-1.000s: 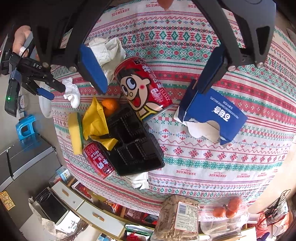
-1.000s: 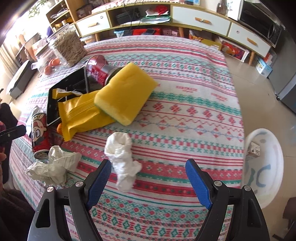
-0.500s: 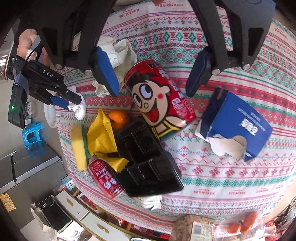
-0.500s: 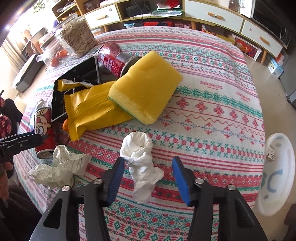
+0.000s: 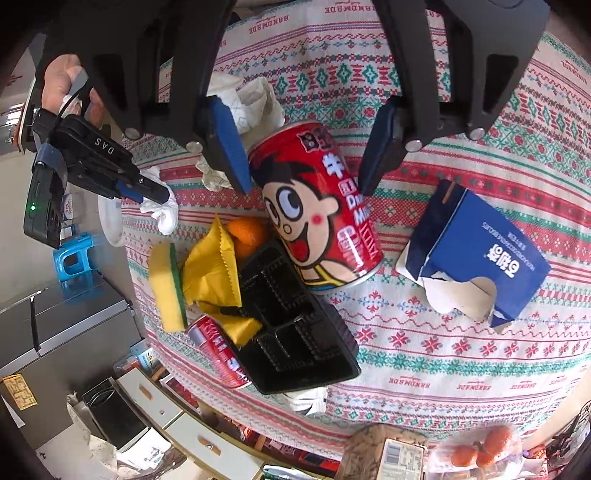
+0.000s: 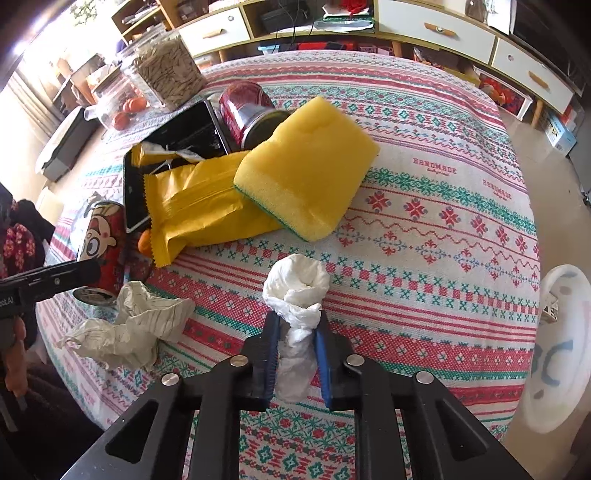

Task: Collect trash
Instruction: 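Carry tissue and can to the white bin while both tools open to drop them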

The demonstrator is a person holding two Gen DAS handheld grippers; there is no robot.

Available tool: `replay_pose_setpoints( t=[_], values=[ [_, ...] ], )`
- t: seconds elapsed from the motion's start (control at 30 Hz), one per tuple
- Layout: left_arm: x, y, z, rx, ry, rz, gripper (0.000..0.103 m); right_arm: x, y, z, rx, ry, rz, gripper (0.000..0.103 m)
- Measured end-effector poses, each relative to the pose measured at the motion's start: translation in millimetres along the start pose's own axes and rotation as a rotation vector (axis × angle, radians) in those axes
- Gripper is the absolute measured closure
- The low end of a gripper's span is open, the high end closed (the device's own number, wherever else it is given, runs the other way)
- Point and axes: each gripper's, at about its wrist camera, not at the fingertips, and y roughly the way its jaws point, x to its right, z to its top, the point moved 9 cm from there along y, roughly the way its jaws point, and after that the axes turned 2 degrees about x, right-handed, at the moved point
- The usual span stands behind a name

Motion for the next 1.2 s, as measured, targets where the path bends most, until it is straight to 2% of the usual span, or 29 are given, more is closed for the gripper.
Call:
replay_pose_setpoints(
  t=[0.5,0.8,1.2],
  values=[
    [11.4,-18.5,-5.7,0.051,0.055,-0.026,0.045,26.0,-39.3,-5.4,0.056,0.059,0.025,0.085],
    [45.7,-30.1,1.3,0.099,0.116,-0.068,0.045,42.9,-59.1,-0.7,0.101,0.095,0.029,0.085],
    [116.3,-5.1,-1.9,0.075,0.253,-0.091,0.045,97.1,-85.9,-15.6,0.14,0.189,-0.012,0.085]
  ],
)
